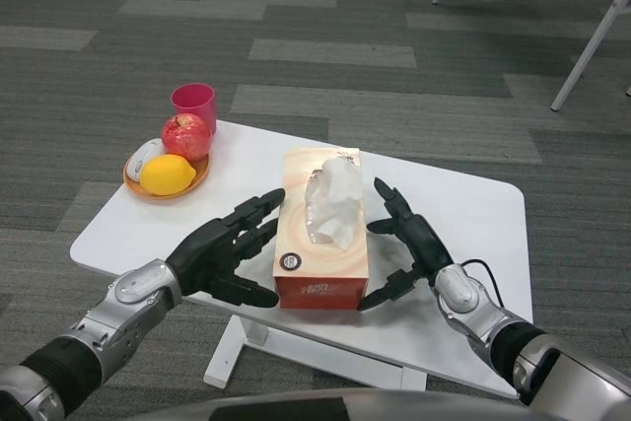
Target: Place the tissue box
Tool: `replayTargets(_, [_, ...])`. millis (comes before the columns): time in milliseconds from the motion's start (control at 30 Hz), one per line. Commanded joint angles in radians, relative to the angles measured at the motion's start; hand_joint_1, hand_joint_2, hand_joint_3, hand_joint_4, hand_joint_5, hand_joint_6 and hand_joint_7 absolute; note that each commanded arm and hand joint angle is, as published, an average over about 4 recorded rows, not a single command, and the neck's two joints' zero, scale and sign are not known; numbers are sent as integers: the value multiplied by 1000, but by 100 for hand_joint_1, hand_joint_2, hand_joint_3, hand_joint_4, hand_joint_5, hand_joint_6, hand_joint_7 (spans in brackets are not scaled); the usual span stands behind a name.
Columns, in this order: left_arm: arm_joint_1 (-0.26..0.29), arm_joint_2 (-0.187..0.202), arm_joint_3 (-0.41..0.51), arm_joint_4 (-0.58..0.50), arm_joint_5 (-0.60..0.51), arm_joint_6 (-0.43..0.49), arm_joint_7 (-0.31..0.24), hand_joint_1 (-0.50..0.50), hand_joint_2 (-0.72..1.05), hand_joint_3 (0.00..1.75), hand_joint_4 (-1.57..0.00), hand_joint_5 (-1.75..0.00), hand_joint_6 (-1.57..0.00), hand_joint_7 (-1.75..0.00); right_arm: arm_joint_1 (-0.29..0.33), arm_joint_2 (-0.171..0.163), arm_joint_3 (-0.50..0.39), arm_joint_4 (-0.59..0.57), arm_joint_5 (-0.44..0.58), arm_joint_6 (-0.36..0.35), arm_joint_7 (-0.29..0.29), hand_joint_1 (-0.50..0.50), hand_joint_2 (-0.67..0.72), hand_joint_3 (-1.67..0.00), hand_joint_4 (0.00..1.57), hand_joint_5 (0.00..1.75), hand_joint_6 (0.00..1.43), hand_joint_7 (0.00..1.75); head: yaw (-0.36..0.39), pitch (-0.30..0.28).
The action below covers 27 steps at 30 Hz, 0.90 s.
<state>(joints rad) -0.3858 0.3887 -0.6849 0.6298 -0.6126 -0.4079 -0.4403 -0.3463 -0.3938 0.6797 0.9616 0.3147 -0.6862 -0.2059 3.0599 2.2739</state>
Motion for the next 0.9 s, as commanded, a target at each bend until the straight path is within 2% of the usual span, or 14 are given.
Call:
replayTargets(33, [-10,-10,-16,37,-2,-7,-8,50,78,2,0,-10,0,0,-23,11,12,31,3,-7,0,-35,-29,-24,33,87,0,7,0,-3])
replayTargets(133, [-16,-15,-25,67,-6,-11,-8,50,78,2,0,-10,0,0,-30,19,21,59,3,-7,2,-33,-29,-24,36,82,0,7,1,-8])
replayTargets(267, [-29,-26,-42,118,-12,-21,-8,50,78,0,0,-10,0,0,-35,31,33,93,3,-6,2,-34,-29,-24,37,85,0,7,1,-12])
replayTargets(367, [-32,-29,-46,139,-15,-27,-8,50,78,0,0,-10,0,0,-37,36,37,103,3,-6,2,-33,-29,-24,37,78,0,7,1,-13])
replayTargets(600, [-32,-32,-56,155,-32,-36,-8,50,78,0,0,-10,0,0,-40,36,38,106,3,-6,2,-33,-29,-24,37,82,0,7,7,-13])
replayTargets(767, [-20,-31,-35,152,-36,-39,-8,50,78,0,0,-10,0,0,-30,28,-6,87,2,-9,7,-33,-29,-24,29,87,0,7,11,-12])
replayTargets(900, [-2,-26,-2,146,-36,-39,-10,50,78,0,0,-10,0,0,-3,17,-67,59,1,-10,18,-33,-29,-24,24,82,0,7,15,-8])
